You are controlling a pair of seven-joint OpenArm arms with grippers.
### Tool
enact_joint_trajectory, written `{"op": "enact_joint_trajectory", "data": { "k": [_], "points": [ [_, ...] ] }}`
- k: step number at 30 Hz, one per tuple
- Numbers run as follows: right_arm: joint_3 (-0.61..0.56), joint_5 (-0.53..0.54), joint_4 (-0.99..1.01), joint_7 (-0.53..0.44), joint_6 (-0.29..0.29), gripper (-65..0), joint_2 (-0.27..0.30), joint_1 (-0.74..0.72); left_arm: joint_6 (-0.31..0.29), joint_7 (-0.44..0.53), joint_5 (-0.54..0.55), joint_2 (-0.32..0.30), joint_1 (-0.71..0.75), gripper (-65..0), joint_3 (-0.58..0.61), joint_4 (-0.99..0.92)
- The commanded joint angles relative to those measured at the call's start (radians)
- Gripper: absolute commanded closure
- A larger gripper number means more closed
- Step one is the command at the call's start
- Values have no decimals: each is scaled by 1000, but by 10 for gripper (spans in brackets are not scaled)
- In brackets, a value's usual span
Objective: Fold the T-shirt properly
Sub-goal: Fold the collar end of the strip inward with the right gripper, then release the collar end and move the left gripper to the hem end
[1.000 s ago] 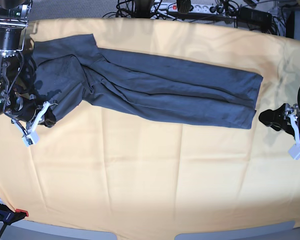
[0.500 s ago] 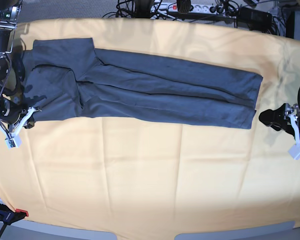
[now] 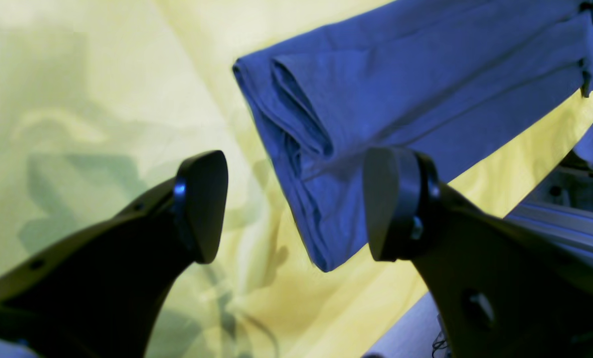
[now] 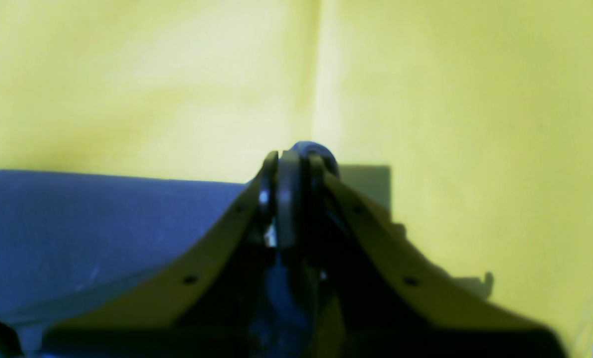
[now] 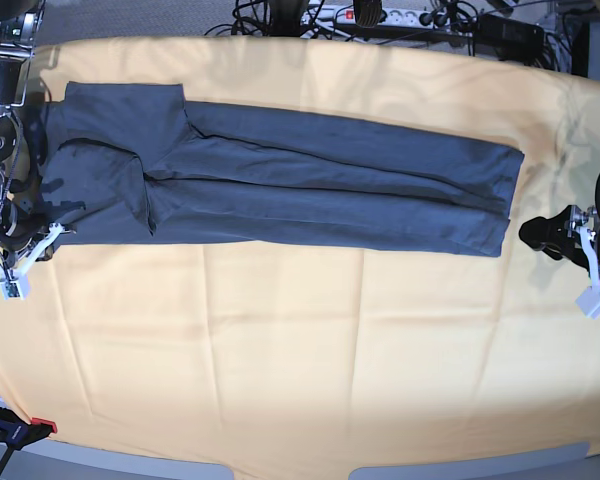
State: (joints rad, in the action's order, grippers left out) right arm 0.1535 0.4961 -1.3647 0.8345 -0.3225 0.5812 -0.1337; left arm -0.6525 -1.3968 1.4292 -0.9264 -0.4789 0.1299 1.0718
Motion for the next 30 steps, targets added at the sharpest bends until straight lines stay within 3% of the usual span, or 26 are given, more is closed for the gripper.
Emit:
{"op": "enact_joint_trajectory", "data": {
  "k": [1, 3, 4, 8, 10, 11, 12, 14, 16, 18, 26, 28, 30],
  "points": [
    [13, 1, -15, -21, -11, -197, 27, -36, -6, 2, 19, -26, -26, -441, -33, 10],
    [17, 5, -15, -4, -24, -358, 26, -61, -6, 2, 19, -26, -26, -441, -89, 10],
    [24, 18, -16, 0, -30, -390, 27, -70, -5, 2, 19, -26, -26, -441, -128, 10],
    [107, 192, -16, 70, -129, -391, 35, -112, 24, 1, 20, -26, -25, -441, -325, 10],
    [175, 336, -16, 148, -217, -384, 35, -123, 36, 1, 21, -27, -16, -441, -421, 8],
    [208, 415, -16, 206, -268, -343, 35, -127, 41, 1, 20, -27, -5, -441, -464, 8],
    [239, 495, -16, 275, -308, -260, 35, -127, 42, 1, 20, -27, 17, -441, -504, 8],
    [285, 675, -16, 428, -355, -33, 37, -121, 43, 1, 21, -26, 72, -441, -571, 8],
    [309, 852, -16, 547, -359, 0, 38, -90, 42, 1, 25, -21, 134, -441, -623, 8],
    [311, 974, -16, 562, -376, 0, 37, -41, 42, 1, 27, -12, 196, -441, -673, 8],
    [311, 981, -16, 562, -376, 0, 23, 151, 39, 1, 19, 29, 406, -441, -869, 8],
    [311, 900, -16, 555, -376, 0, 5, 182, 39, 1, 19, 50, 440, -441, -892, 8],
    [311, 749, -16, 463, -376, 0, -20, 204, 39, 1, 19, 77, 465, -441, -892, 8]
  ]
}}
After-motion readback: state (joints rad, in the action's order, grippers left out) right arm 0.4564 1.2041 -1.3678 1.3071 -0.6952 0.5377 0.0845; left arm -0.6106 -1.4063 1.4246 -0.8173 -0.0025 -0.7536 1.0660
